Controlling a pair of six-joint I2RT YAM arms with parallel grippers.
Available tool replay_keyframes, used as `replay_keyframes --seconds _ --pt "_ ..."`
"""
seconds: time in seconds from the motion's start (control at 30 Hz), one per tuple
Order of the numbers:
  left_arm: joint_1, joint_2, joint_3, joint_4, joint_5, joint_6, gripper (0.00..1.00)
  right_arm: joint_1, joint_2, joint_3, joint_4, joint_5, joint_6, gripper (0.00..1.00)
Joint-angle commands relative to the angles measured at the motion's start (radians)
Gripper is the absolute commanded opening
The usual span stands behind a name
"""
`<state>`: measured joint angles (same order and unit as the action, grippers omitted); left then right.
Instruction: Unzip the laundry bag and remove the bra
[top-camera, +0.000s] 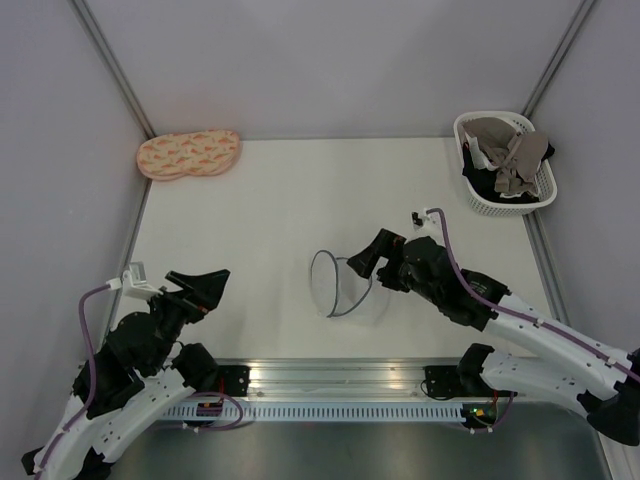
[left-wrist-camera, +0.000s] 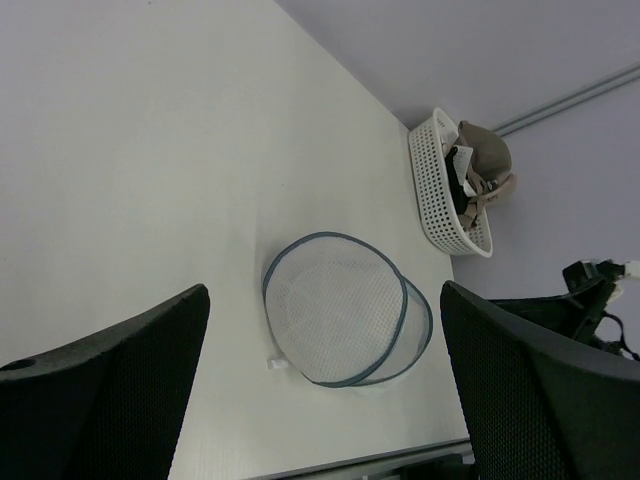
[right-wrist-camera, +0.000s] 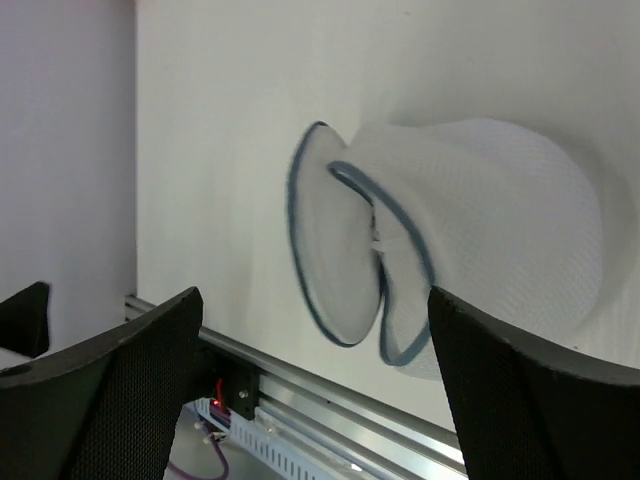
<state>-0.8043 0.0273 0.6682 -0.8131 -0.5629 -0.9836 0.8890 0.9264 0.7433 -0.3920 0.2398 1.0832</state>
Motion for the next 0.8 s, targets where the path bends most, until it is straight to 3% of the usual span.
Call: replay_keyframes --seconds 0.0,0.2,0.33,0.57,0.77 --pt "0.004 0.022 0.008 0.022 0.058 -0.001 1.0 -0.001 -0.055 0.129 0.007 -0.053 -0.181 0.98" --pt "0.004 0.02 -0.016 0.086 0.158 0.063 1.0 0.001 -0.149 0.16 -0.007 -0.057 -0.324 0.98" --pt "0.004 0.022 -0.042 0.12 0.208 0.092 1.0 0.001 -0.138 0.224 -0.109 -0.069 -0.374 0.98" --pt "0.004 0.034 -0.084 0.248 0.36 0.163 1.0 0.001 -0.216 0.217 -0.097 -0.082 -0.401 0.98" --pt "0.004 0.034 -0.105 0.275 0.389 0.175 1.0 -0.001 -0.232 0.24 -0.119 -0.074 -0.433 0.98"
